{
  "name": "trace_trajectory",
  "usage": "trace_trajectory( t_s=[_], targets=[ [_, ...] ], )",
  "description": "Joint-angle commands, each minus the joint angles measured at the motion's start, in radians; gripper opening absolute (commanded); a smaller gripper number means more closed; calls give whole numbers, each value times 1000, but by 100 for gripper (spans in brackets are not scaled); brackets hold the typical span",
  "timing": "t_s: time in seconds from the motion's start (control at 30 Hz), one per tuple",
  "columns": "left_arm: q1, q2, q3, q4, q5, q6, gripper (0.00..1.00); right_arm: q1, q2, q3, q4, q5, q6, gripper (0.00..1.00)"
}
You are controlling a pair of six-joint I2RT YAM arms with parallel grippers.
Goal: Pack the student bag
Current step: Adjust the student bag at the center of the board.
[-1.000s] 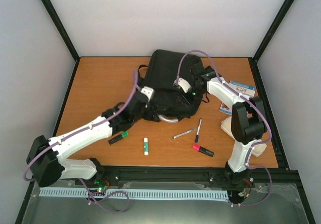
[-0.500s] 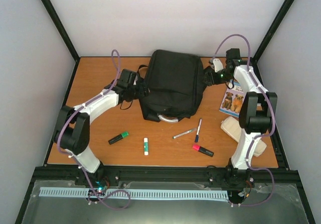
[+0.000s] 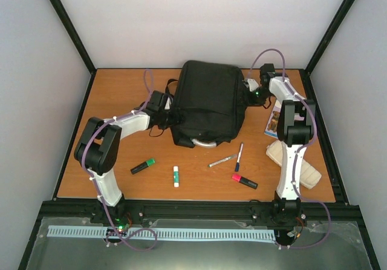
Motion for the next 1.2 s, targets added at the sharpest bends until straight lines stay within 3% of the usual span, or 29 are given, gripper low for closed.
trace_trajectory(
  t_s=[0.0, 0.27, 0.57, 0.7, 0.83, 0.97, 1.17],
  targets=[
    [-16, -18, -39, 47, 41, 18, 63, 47, 31, 70, -11, -10, 37, 59],
    [-25, -126, -172, 39, -45, -4, 63, 126, 140, 232, -56, -4, 50, 54],
    [-4, -275, -137, -190, -257, 87, 67, 242, 238, 438, -69, 2, 86, 53],
    [4, -317, -81, -366, -393, 121, 76, 263, 267, 491, -72, 7, 100, 53],
    [5, -396, -76, -439, -471, 136, 84, 239, 238, 473, -87, 24, 90, 58],
    [5, -480, -84, -430, -412, 166, 86, 167, 104, 367, -66, 1, 88, 63],
    [4, -519, -52, -329, -154, 247, 86, 92, -131, 168, -69, 72, -5, 66]
  ],
)
